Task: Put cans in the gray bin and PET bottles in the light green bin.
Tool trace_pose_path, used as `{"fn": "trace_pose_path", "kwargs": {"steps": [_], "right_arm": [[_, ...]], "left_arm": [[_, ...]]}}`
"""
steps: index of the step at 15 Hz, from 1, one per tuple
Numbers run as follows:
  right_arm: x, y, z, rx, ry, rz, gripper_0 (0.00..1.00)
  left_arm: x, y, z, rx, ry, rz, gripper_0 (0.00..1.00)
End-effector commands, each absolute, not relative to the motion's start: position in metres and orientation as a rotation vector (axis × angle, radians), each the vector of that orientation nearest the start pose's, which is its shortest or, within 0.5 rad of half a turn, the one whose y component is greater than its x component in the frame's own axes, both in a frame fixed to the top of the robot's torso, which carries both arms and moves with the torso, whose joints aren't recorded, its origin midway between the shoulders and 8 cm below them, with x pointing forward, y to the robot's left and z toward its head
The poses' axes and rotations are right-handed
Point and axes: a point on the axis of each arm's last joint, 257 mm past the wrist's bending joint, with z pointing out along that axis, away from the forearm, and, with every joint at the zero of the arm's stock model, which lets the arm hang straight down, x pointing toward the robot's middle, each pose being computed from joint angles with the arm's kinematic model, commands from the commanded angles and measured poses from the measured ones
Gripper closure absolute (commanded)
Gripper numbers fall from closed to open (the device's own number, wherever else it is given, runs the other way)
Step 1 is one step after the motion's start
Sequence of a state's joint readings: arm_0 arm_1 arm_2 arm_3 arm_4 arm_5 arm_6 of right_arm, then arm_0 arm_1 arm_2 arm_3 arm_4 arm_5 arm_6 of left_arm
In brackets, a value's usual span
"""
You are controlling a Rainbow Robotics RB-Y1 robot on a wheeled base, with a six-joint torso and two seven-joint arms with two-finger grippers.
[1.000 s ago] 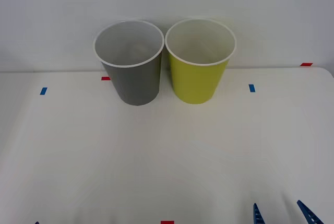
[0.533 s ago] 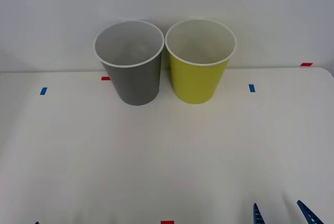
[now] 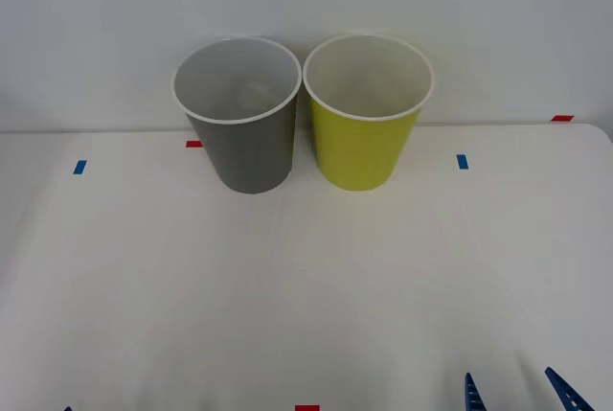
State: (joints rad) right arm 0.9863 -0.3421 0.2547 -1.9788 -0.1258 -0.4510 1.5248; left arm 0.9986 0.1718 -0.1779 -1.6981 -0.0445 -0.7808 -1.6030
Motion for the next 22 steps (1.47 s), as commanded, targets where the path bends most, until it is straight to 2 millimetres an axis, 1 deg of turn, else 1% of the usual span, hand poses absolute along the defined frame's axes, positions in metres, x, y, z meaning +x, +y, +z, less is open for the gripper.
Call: {"fn": "trace_pose_path", "kwargs": {"steps": [1,22], "right_arm": [[0.2336,-0.2529,-0.2996,-0.035,1.724,0.057,0.0],[0.2336,-0.2529,-0.2996,-0.035,1.724,0.057,0.0]], "left_arm": [[0.1911,0.2639,-0.3282,0.114,1.635,0.146,0.0],[0.1911,0.2639,-0.3282,0.114,1.635,0.146,0.0]]}}
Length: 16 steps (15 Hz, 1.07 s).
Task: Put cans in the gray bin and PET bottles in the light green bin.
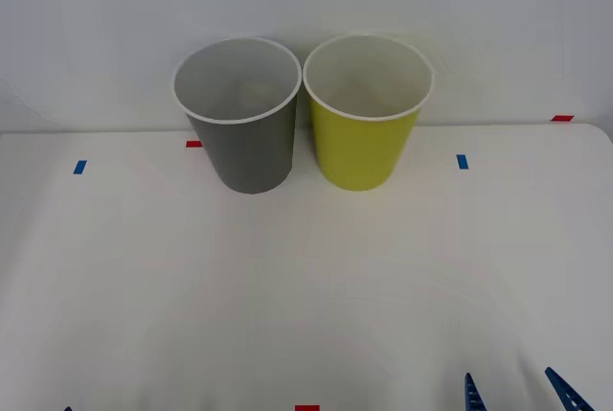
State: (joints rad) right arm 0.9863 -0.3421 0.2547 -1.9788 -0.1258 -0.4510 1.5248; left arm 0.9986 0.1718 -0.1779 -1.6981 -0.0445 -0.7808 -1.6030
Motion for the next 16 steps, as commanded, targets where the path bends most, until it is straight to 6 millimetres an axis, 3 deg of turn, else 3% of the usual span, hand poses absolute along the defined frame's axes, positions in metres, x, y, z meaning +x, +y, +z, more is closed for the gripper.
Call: {"fn": "trace_pose_path", "kwargs": {"steps": [1,16], "right_arm": [[0.2336,-0.2529,-0.2996,-0.035,1.724,0.057,0.0],[0.2336,-0.2529,-0.2996,-0.035,1.724,0.057,0.0]], "left_arm": [[0.1911,0.2639,-0.3282,0.114,1.635,0.146,0.0],[0.1911,0.2639,-0.3282,0.114,1.635,0.146,0.0]]}}
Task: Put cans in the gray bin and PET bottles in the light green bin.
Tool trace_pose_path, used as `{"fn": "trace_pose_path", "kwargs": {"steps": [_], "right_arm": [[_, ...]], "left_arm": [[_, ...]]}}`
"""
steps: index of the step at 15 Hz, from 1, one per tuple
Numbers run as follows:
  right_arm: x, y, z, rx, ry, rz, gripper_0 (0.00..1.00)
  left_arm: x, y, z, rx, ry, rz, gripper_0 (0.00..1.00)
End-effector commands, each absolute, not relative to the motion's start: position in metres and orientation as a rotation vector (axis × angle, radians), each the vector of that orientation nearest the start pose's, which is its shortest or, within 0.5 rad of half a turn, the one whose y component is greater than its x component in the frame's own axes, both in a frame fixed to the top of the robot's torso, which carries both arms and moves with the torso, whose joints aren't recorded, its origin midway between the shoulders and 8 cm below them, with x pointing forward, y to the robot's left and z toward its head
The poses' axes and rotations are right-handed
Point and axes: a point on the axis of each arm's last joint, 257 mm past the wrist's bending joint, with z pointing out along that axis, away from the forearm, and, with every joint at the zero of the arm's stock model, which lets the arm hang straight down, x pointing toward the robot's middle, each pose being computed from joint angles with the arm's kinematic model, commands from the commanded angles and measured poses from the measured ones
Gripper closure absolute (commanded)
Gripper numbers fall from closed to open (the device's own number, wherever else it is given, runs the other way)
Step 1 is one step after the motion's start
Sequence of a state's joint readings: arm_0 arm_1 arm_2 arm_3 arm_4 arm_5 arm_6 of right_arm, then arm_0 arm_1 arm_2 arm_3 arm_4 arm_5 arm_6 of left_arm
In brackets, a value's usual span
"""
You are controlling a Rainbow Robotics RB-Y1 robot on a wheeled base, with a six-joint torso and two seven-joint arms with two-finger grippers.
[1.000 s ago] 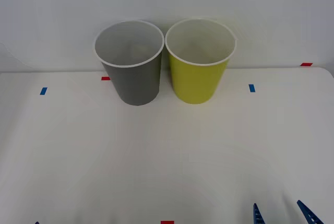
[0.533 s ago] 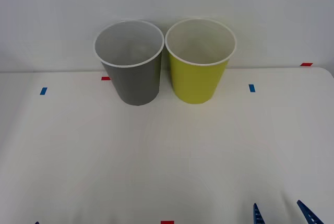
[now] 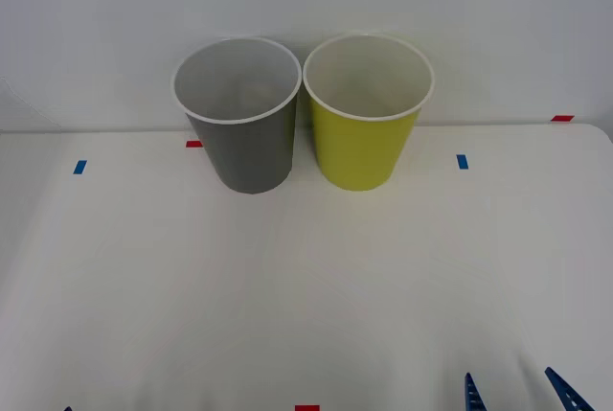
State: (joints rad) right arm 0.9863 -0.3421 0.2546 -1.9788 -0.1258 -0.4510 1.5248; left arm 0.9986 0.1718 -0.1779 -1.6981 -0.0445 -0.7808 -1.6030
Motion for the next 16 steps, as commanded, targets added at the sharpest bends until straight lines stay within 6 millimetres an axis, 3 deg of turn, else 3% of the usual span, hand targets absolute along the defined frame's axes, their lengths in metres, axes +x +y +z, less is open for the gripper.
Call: {"fn": "trace_pose_path", "kwargs": {"steps": [1,16], "right_arm": [[0.2336,-0.2529,-0.2996,-0.035,1.724,0.057,0.0],[0.2336,-0.2529,-0.2996,-0.035,1.724,0.057,0.0]], "left_arm": [[0.1911,0.2639,-0.3282,0.114,1.635,0.146,0.0],[0.1911,0.2639,-0.3282,0.114,1.635,0.146,0.0]]}}
